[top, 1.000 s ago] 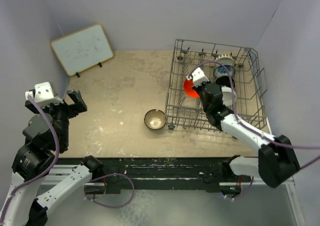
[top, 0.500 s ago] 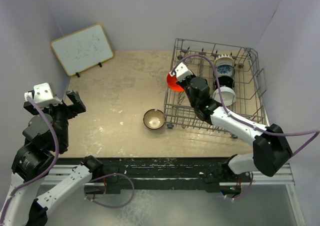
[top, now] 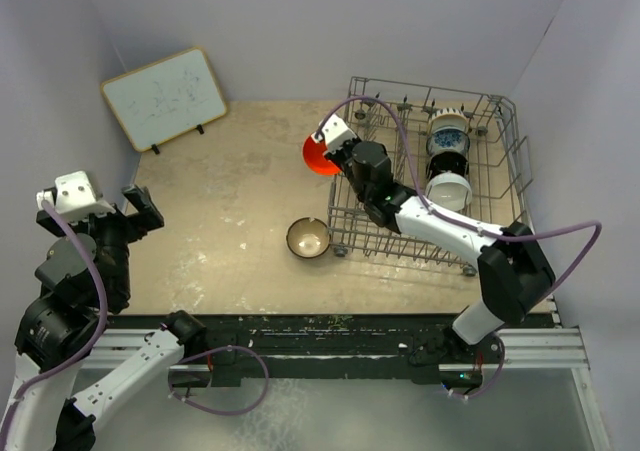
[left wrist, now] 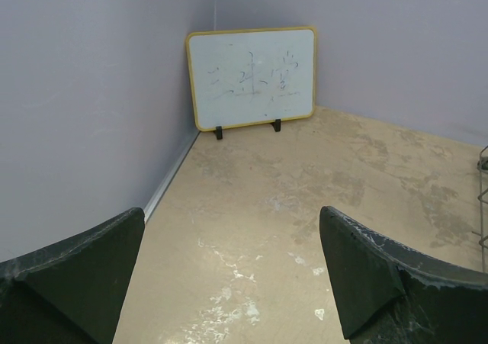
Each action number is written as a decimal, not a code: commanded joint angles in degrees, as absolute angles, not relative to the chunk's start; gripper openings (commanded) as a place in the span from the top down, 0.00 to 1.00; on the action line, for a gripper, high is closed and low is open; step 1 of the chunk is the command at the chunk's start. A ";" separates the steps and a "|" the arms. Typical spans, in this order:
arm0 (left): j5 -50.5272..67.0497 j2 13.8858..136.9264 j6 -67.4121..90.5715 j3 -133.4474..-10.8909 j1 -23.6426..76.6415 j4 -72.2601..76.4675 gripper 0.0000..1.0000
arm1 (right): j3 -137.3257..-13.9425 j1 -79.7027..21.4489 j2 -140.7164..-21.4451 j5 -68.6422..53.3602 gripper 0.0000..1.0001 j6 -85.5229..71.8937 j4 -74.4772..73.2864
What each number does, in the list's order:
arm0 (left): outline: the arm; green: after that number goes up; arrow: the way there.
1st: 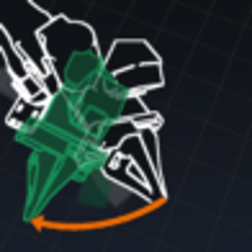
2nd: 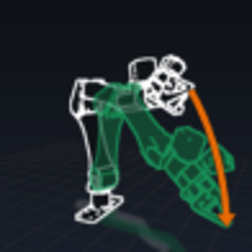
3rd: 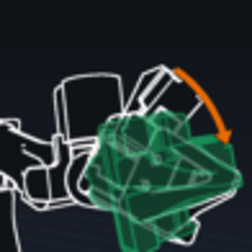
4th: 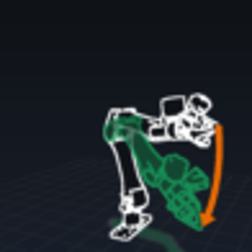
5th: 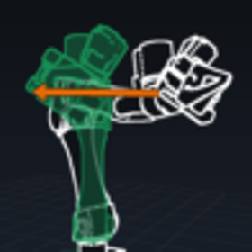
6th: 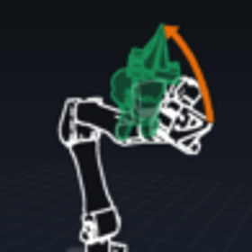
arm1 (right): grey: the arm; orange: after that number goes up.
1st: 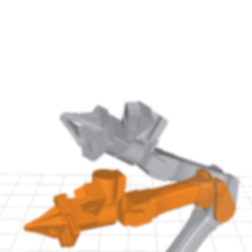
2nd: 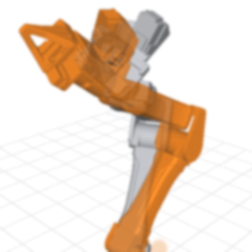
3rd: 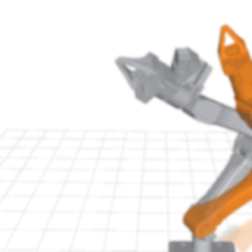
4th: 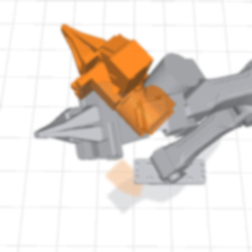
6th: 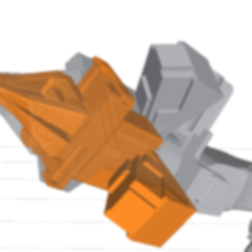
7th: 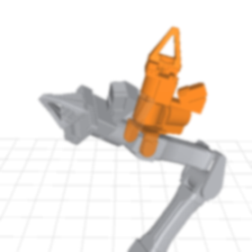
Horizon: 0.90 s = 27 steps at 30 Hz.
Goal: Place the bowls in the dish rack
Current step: Adjust the dish rack at the center of the board.
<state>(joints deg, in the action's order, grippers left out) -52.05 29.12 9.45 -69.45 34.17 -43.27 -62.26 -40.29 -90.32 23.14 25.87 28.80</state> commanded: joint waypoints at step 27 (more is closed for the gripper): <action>-52.09 27.97 11.80 -68.54 34.37 -42.92 0.01 | -62.38 -40.52 -62.06 24.20 1.00 9.77 4.69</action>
<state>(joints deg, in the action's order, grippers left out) -52.69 28.10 11.18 -69.41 34.17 -44.60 -59.02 -40.42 -67.11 22.04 11.90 8.80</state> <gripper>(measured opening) 0.990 0.015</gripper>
